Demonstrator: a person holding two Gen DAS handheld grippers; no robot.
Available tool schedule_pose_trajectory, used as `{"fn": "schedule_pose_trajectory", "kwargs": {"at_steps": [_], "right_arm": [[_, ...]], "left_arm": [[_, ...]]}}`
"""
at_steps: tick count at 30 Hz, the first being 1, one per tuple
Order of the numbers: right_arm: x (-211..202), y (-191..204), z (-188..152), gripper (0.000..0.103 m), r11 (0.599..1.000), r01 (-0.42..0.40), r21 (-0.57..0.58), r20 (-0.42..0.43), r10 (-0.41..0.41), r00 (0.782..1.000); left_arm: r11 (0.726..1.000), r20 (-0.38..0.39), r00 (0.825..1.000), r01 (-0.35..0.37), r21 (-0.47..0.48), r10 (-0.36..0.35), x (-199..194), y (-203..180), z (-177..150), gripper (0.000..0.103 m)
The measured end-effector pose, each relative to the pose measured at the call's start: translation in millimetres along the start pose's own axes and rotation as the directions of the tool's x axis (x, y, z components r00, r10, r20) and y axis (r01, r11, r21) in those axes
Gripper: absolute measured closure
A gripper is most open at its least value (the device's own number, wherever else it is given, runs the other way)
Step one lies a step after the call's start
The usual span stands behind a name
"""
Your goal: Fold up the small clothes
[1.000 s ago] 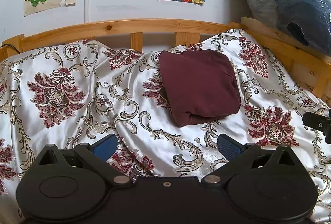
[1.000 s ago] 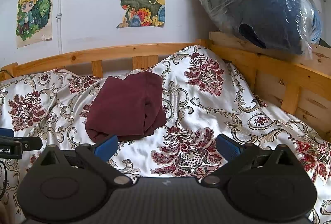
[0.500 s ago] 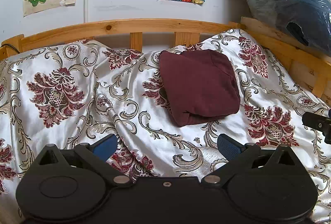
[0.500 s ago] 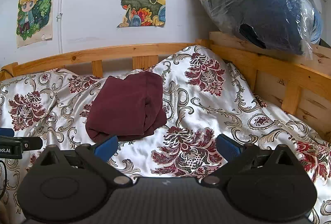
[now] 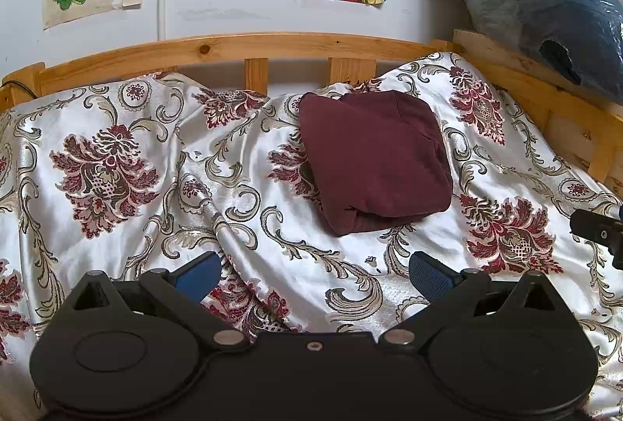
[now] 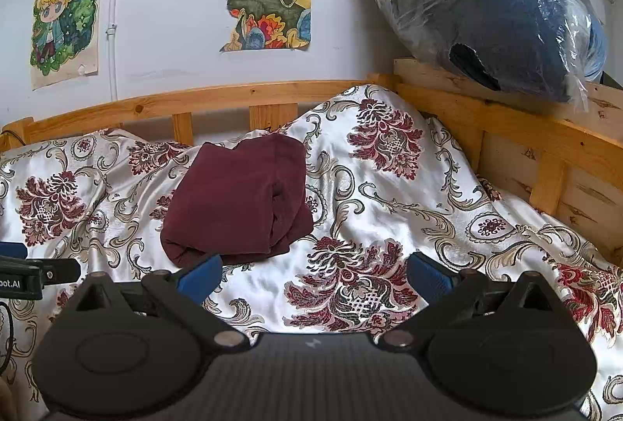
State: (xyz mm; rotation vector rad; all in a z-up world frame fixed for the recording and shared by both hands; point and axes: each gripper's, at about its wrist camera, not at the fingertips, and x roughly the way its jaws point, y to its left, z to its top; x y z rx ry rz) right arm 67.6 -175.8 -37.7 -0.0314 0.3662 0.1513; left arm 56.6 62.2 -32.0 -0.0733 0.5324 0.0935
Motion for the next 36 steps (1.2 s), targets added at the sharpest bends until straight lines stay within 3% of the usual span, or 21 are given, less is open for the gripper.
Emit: {"fn": "schedule_pose_trajectory", "kwargs": {"at_steps": [36], "right_arm": [[0.0,-0.9,0.1,0.000,1.000,0.001,0.000,0.001,-0.001,1.000]], "left_arm": [[1.000,-0.001,1.000,-0.015,-0.002,0.015,0.5,-1.0,1.0,0.001]]}}
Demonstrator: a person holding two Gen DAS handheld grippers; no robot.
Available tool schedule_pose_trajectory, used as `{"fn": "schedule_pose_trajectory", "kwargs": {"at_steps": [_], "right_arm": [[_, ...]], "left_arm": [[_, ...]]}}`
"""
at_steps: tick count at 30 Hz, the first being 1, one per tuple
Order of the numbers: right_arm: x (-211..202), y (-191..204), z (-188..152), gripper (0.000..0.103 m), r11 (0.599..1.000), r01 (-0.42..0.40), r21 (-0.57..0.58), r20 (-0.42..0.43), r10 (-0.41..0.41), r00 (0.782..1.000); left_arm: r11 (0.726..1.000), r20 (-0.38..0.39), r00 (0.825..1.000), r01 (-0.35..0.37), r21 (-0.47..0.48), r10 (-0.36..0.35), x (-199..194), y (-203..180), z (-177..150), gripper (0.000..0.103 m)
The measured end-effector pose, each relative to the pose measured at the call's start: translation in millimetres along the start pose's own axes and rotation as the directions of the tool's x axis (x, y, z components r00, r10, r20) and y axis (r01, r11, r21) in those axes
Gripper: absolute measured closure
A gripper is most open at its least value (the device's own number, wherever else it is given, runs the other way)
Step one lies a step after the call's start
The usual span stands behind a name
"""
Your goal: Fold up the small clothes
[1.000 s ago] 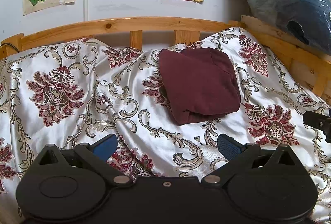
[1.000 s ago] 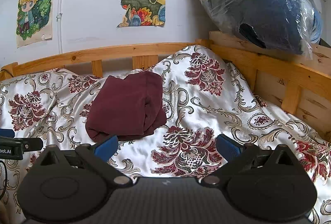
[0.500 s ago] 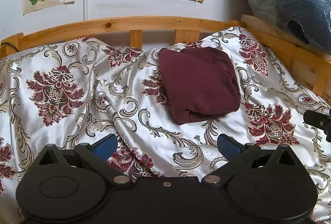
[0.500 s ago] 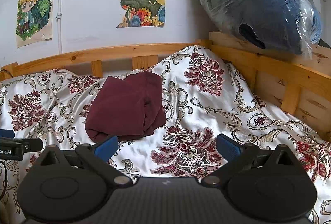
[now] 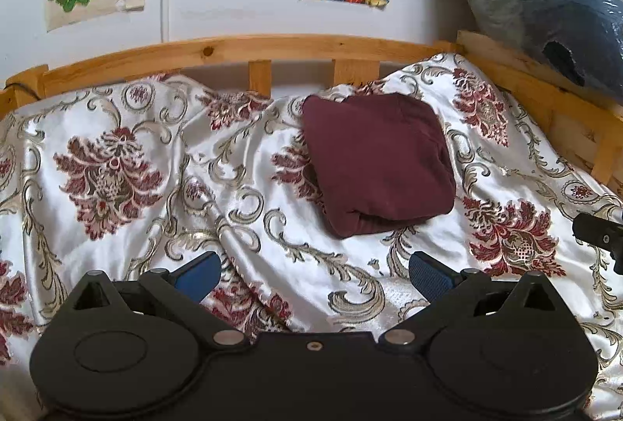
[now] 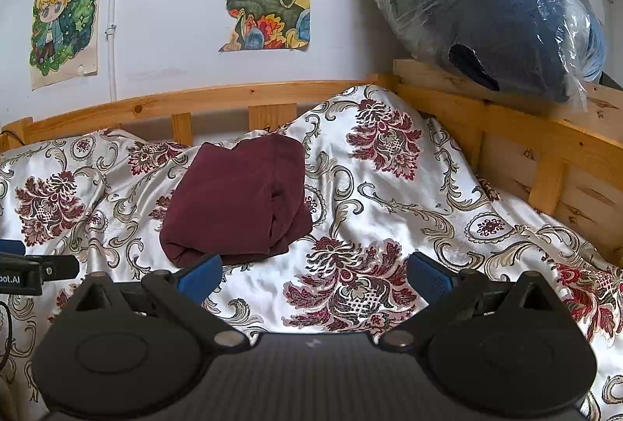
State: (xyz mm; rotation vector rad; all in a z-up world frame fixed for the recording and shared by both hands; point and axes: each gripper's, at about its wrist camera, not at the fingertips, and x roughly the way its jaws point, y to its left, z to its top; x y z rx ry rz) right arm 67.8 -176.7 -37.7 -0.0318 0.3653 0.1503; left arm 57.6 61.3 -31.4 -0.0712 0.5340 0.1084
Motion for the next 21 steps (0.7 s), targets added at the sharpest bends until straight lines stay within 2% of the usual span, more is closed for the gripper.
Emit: {"fn": "schedule_pose_trajectory", "kwargs": {"at_steps": [21], "right_arm": [[1.1,-0.9,-0.6,0.000,1.000,-0.002,0.003,-0.009,0.002,1.000]], "left_arm": [[1.000,-0.023,1.000,0.000,-0.019,0.000,0.5,3.3,2.0,0.001]]}}
